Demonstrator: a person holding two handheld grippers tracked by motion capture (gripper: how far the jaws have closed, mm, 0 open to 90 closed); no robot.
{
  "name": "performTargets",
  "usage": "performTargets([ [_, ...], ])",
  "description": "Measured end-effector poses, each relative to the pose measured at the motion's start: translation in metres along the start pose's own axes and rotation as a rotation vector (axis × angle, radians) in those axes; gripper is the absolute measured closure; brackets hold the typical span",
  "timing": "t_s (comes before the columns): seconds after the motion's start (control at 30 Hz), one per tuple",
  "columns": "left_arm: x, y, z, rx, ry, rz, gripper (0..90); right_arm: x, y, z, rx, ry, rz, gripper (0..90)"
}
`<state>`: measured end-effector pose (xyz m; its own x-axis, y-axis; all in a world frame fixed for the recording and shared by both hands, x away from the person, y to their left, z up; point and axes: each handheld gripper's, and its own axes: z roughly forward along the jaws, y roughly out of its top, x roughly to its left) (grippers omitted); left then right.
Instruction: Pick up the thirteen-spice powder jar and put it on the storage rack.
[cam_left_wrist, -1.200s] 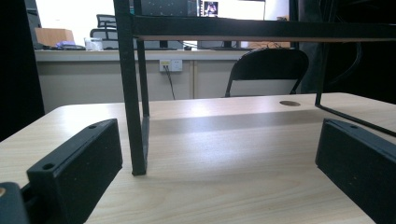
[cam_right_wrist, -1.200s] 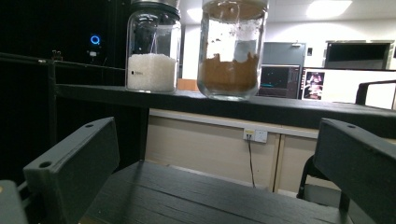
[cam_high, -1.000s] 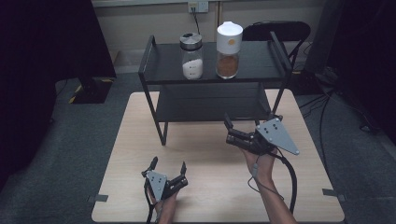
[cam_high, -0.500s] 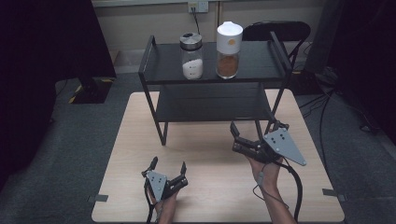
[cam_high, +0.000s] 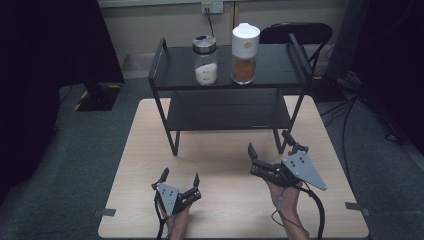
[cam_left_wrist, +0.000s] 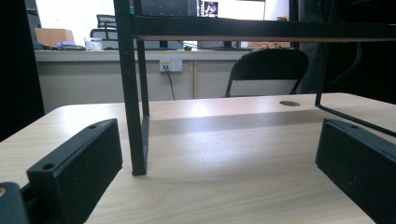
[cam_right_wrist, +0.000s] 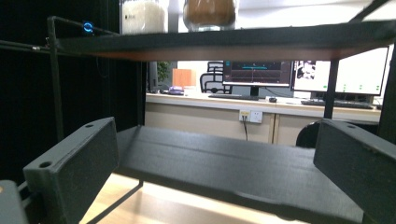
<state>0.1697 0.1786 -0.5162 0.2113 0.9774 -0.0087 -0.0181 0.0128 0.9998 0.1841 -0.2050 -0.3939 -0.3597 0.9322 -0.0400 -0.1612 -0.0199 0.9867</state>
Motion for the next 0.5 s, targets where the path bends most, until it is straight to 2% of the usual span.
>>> performTargets([
  [0.27,0.000,0.000,0.000,0.000,0.000,0.000,0.1,0.003,-0.013,-0.011,0.016,-0.010,-0.001,0.0],
  [0.4,0.000,0.000,0.000,0.000,0.000,0.001,0.1,0.006,-0.020,-0.017,0.019,-0.021,-0.020,0.0],
  [0.5,0.000,0.000,0.000,0.000,0.000,0.001,0.1,0.008,-0.028,-0.022,0.022,-0.032,-0.007,0.0],
])
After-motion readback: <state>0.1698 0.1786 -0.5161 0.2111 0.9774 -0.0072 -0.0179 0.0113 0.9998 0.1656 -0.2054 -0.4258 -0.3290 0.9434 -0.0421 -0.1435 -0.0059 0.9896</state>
